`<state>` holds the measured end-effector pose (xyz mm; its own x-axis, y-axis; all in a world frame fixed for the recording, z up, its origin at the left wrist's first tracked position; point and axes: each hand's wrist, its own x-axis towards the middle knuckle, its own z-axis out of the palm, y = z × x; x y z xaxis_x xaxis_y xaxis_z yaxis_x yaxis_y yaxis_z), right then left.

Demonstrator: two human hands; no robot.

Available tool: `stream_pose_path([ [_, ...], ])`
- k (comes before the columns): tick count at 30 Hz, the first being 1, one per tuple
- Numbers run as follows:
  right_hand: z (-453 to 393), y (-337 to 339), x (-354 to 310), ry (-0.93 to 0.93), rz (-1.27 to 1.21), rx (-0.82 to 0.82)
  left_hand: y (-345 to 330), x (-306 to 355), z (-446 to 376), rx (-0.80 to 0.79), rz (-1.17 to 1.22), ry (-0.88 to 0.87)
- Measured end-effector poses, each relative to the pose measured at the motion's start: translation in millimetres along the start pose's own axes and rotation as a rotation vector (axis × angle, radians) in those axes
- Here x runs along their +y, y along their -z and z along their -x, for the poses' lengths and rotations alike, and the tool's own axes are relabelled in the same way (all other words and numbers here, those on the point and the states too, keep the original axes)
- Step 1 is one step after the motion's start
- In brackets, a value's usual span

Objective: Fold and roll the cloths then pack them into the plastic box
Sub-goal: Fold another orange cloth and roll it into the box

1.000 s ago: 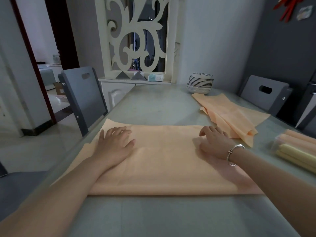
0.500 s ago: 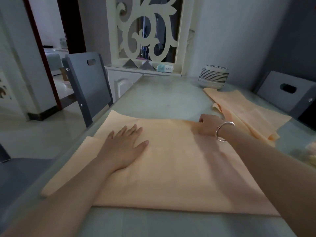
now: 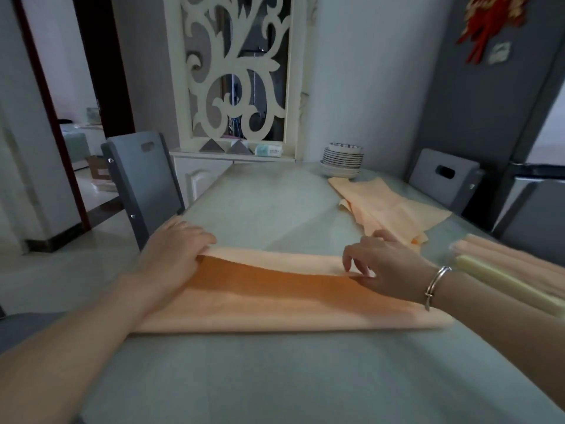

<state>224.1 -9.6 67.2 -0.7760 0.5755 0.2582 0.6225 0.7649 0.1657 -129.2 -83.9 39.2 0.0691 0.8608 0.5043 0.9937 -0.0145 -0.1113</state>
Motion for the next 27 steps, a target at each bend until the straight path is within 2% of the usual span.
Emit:
stream_pose_path([
  [4,33,1,-3,-0.065,0.040,-0.029,31,-2,36,-0.132,0.043,0.052],
  [7,46,4,-5,-0.112,-0.007,-0.010,45,1,54,-0.337,-0.006,-0.023],
  [10,58,4,-7,-0.183,-0.091,-0.005,51,5,69,-0.506,0.077,-0.016],
  [13,69,0,-14,-0.250,-0.152,-0.053,53,5,89,-0.593,0.158,-0.057],
  [16,76,-7,-17,-0.301,-0.293,-0.074,51,0,96,-0.675,0.156,0.016],
  [20,80,-11,-19,-0.317,-0.387,-0.062,46,-1,87,-0.691,0.206,0.042],
  [25,82,-13,-22,-0.328,-0.437,-0.037,41,33,63,-0.540,0.620,0.100],
  [27,83,-14,-23,-0.318,-0.447,-0.016,34,52,53,-0.477,0.653,0.083],
])
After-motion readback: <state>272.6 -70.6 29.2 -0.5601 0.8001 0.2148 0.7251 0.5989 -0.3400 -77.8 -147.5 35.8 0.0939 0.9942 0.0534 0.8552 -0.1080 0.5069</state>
